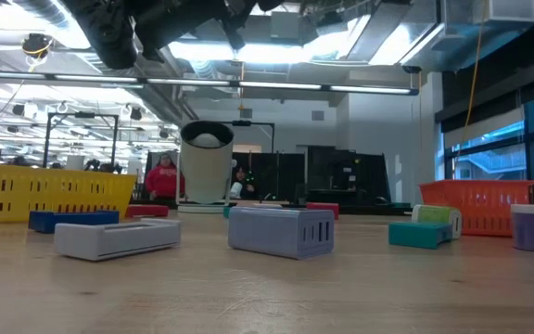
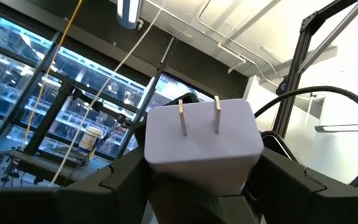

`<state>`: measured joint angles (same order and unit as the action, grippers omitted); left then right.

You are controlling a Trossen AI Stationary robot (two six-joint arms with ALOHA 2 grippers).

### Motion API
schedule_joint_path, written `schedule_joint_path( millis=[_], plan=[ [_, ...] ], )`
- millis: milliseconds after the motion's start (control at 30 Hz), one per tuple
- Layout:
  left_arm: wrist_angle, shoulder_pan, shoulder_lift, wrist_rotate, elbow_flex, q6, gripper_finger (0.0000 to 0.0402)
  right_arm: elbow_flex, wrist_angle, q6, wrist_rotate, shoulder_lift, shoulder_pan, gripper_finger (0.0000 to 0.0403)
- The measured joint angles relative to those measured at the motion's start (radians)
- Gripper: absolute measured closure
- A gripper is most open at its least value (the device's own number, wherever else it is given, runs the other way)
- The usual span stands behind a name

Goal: Pick & Place Office items
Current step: Put the top blue charger adapter into the orange basket

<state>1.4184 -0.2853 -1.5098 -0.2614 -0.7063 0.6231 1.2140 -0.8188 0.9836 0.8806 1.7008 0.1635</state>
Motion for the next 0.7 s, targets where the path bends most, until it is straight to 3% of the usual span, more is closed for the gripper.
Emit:
schedule_joint_path(
  millis=[200, 333, 500, 600, 700],
  plan=[
    [-0.011, -0.023, 0.003, -0.013, 0.003, 0.006, 0.0156, 0.001, 0.02, 0.0, 0.019, -0.059, 0.001, 0.0279],
    [-0.02, -0.081, 0.021, -0.125, 0.003, 0.018, 0.0155, 0.003, 0.145, -0.045, 0.062, -0.134, 0.001, 0.0279],
    [-0.129, -0.174, 0.099, -0.295, 0.007, 0.045, 0.0156, 0.003, 0.63, -0.431, 0.003, -0.333, -0.006, 0.0279],
    [-0.228, -0.218, 0.194, -0.331, 0.029, 0.016, 0.0158, 0.0, 0.9, -0.683, -0.078, -0.464, -0.031, 0.0279],
    [-0.373, -0.259, 0.313, -0.342, 0.06, -0.04, 0.0158, -0.024, 1.066, -0.832, -0.105, -0.596, -0.045, 0.0279]
  ],
)
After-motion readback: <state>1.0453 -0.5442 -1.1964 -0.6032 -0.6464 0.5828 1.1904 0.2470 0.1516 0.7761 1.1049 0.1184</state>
